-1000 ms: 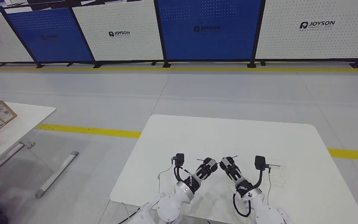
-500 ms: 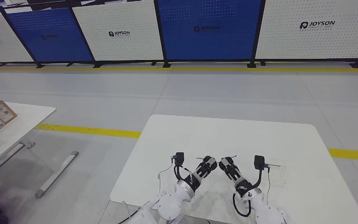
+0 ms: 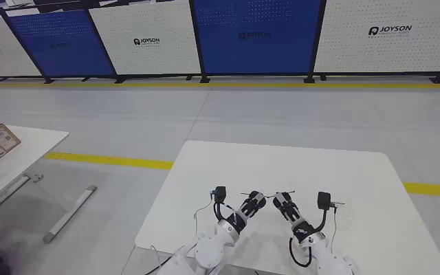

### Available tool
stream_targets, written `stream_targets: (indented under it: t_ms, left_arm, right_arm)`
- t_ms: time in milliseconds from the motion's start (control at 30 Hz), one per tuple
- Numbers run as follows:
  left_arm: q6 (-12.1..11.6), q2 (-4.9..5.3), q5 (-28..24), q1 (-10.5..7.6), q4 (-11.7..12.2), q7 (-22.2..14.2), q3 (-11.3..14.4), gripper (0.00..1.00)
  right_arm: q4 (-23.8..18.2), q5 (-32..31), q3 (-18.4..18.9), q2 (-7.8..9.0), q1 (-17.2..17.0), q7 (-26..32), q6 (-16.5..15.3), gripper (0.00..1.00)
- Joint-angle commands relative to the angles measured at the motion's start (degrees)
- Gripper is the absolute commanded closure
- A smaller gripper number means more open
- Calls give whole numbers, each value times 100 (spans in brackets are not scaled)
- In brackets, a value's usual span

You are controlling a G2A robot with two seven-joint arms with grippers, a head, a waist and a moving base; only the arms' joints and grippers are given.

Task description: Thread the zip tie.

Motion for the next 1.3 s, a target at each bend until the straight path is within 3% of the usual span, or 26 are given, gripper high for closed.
stream_targets:
  t_ms: [0, 67, 200, 800, 967, 1267]
  left_arm:
    - [9, -4, -1, -5, 11, 5, 2, 100]
    - [18, -8, 1, -10, 18, 9, 5, 100]
    - [23, -14, 9, -14, 28, 11, 7, 100]
    - [-186, -17, 78, 39, -9, -87, -11, 100]
    - [-198, -20, 24, 45, -10, -125, -21, 100]
    - [-249, -22, -129, 70, -69, -231, -49, 100]
  right_arm:
    - [-10, -13, 14, 0, -16, -21, -8, 88]
    - [-19, -28, 19, -1, -30, -41, -10, 88]
    - [-28, -28, 37, -3, -47, -55, -25, 100]
    - [2, -133, -16, -20, 20, 150, 81, 100]
    - [-40, -11, 46, -27, -52, -51, -192, 100]
    - [21, -84, -14, -34, 30, 201, 91, 100]
